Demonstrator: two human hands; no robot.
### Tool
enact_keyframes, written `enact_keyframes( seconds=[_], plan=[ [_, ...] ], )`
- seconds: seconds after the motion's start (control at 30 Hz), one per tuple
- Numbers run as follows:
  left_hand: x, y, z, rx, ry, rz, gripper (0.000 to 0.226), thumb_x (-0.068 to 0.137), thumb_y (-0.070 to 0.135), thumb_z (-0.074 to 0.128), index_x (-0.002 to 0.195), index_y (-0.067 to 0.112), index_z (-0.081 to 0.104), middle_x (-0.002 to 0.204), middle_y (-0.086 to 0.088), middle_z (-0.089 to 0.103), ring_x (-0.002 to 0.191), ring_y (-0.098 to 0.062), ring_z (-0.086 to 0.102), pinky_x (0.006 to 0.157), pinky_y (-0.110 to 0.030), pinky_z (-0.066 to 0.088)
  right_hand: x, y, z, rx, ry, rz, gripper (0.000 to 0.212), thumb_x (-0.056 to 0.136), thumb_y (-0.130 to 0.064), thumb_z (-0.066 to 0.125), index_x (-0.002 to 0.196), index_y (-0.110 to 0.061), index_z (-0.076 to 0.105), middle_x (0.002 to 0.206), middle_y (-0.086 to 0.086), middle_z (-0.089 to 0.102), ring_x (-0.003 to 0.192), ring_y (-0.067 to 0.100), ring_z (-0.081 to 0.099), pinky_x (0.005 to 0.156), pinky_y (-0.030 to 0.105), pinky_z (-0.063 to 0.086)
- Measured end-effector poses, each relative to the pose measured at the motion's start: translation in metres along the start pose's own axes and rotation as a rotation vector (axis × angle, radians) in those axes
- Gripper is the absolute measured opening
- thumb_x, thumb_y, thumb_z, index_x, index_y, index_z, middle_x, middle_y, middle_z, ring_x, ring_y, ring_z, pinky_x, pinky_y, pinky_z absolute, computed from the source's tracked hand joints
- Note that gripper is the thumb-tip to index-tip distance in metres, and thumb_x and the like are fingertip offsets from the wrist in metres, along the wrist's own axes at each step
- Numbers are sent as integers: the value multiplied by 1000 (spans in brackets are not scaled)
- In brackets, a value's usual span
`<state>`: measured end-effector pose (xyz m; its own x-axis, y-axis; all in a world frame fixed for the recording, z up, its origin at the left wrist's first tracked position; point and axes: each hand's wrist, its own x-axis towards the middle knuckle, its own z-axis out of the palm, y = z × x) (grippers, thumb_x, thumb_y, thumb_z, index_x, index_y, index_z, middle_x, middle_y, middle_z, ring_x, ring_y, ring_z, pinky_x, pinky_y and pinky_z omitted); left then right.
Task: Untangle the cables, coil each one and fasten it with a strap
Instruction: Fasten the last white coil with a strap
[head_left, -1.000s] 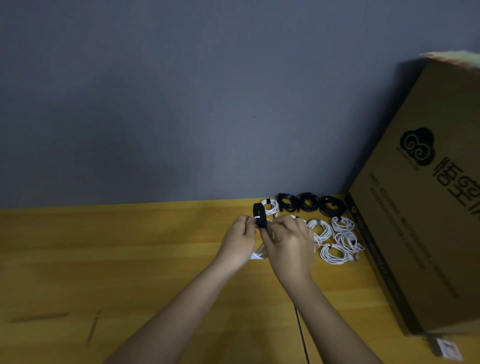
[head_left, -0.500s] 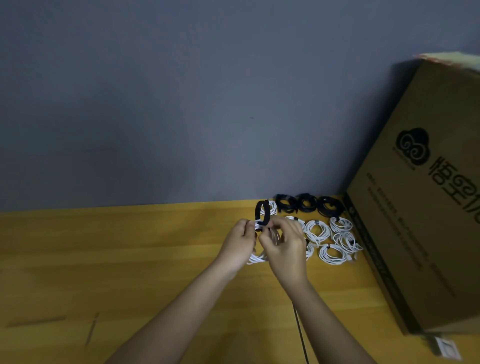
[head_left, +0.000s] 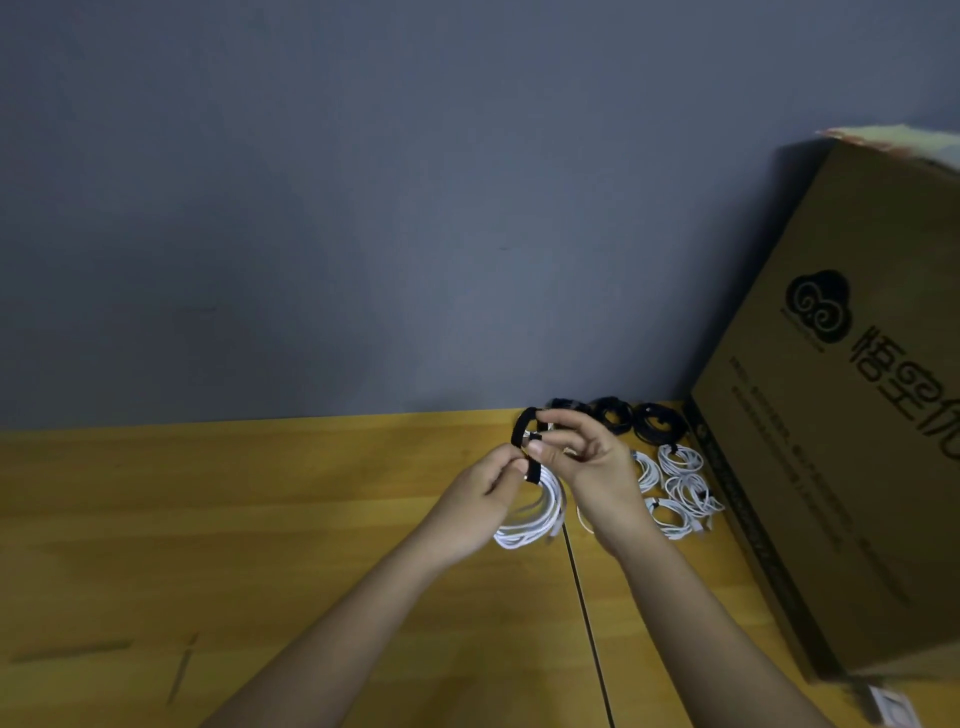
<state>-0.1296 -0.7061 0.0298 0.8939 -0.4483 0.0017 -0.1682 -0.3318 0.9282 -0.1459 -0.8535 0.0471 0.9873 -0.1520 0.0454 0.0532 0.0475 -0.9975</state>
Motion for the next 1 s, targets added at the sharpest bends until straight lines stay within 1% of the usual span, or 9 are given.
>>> enact_keyframes(
  seconds=[0.1,0.2,0.33,0.43,0.5,0.63,0.77,0.87,1.0],
  plan=[
    [-4,2,-5,-88,-37,33,13,94,40,45,88,35,55,71,13,51,71,-9,50,72,-32,41,-2,0,0,59,-22,56,34,73,-15,76,105,-23,67,79,2,74,90,14,69,92,32,47],
    [-7,2,-8,-61,-50,119,7,92,35,54,97,31,57,87,16,64,90,-8,63,84,-28,50,-2,-2,-1,140,-63,143,45,74,-13,75,117,-17,61,93,9,74,96,21,69,90,35,50],
    [-6,7,-13,124,18,275,11,96,23,55,93,32,50,83,17,59,80,0,55,71,-15,41,-1,-9,-3,293,-130,306,62,66,-18,78,124,-23,58,119,6,65,103,22,67,87,39,53],
    [-8,9,-16,191,18,309,15,97,23,54,98,35,45,88,17,57,83,3,53,71,-15,39,1,-12,-6,328,-183,385,70,66,-15,79,129,-27,52,118,11,64,97,24,69,77,37,56],
    [-9,11,-18,179,19,301,19,96,27,51,109,35,41,92,14,60,87,-1,57,76,-26,45,2,-12,-7,366,-222,416,70,69,-12,77,131,-26,46,108,14,69,91,27,69,75,39,56],
    [-9,15,-20,227,16,324,29,91,37,42,118,41,35,99,10,63,91,-6,60,78,-25,46,5,-13,-8,404,-221,444,62,69,-10,75,126,-18,54,91,11,69,77,21,67,70,37,57],
    [-6,13,-25,264,46,342,14,95,37,45,108,35,42,104,16,60,96,-1,55,77,-18,41,8,-19,-6,256,-243,370,29,65,-22,79,92,-12,73,81,5,70,74,15,67,70,33,57],
    [-5,12,-27,261,53,326,8,95,37,44,102,32,45,96,24,56,91,3,52,73,-13,38,8,-21,-4,151,-171,287,13,67,-23,78,75,-13,76,76,6,71,72,17,68,67,27,55],
    [-2,11,-31,275,86,351,7,98,32,47,104,34,46,99,23,53,96,9,50,79,-11,38,11,-24,-4,107,-133,247,8,83,-14,69,87,-8,71,77,6,72,72,15,69,62,25,55]
  ],
)
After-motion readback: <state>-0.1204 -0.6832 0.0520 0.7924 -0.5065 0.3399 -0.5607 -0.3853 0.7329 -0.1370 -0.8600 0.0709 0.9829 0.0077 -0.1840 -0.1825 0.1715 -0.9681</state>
